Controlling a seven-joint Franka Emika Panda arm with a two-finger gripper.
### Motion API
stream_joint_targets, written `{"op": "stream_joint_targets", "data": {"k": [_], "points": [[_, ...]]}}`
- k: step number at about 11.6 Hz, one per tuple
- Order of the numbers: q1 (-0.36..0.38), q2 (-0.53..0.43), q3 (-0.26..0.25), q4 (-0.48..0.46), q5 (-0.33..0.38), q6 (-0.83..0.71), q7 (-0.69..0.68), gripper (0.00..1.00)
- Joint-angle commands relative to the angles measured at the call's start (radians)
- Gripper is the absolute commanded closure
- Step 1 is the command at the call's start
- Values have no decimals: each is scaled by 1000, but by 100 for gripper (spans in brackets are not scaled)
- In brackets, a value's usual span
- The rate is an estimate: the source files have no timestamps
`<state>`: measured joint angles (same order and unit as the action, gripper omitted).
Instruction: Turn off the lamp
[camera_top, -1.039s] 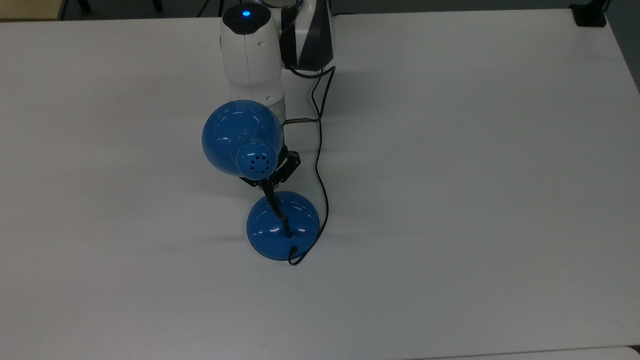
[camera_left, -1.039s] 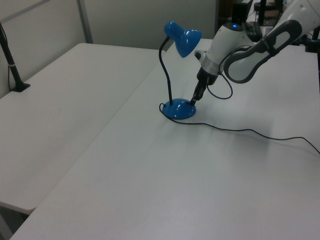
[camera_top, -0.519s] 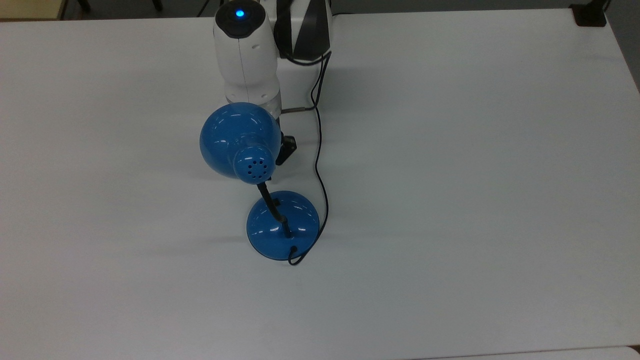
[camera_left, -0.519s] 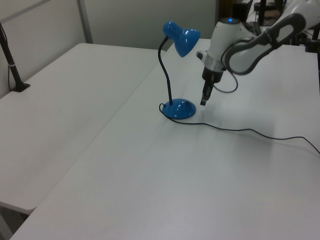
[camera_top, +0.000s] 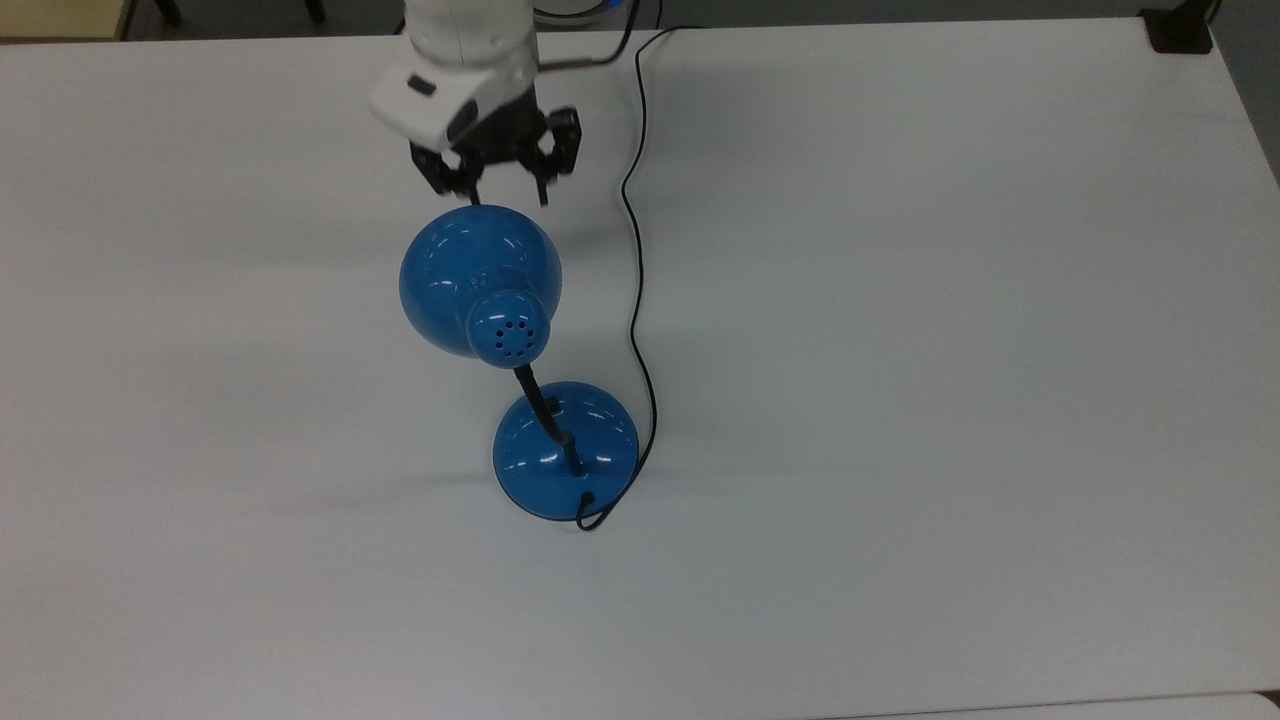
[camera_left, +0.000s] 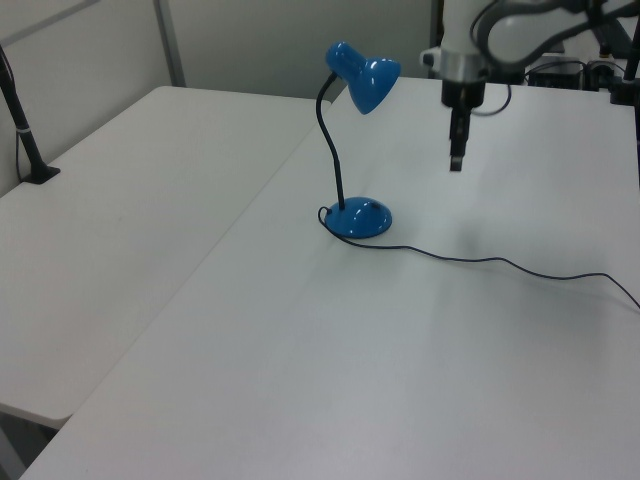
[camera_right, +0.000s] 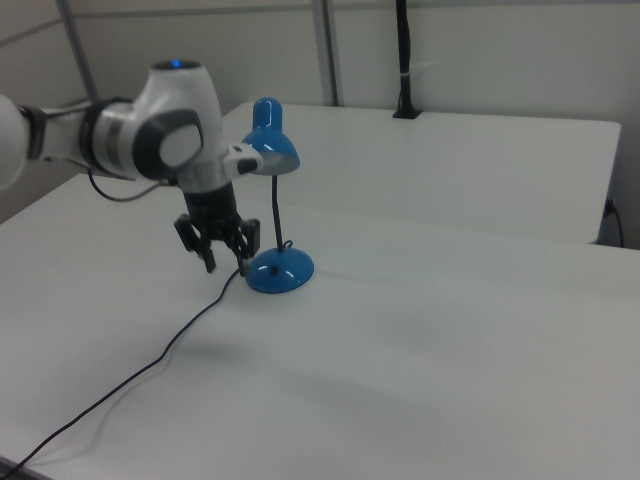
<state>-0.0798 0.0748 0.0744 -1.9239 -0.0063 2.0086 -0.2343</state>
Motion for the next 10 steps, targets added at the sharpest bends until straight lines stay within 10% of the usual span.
{"op": "stream_joint_targets", "data": {"k": [1,10], "points": [[-2,-82,-8,113,-1,-256,24,0],[31,-109,-15,243,62,-308,188,0]]}}
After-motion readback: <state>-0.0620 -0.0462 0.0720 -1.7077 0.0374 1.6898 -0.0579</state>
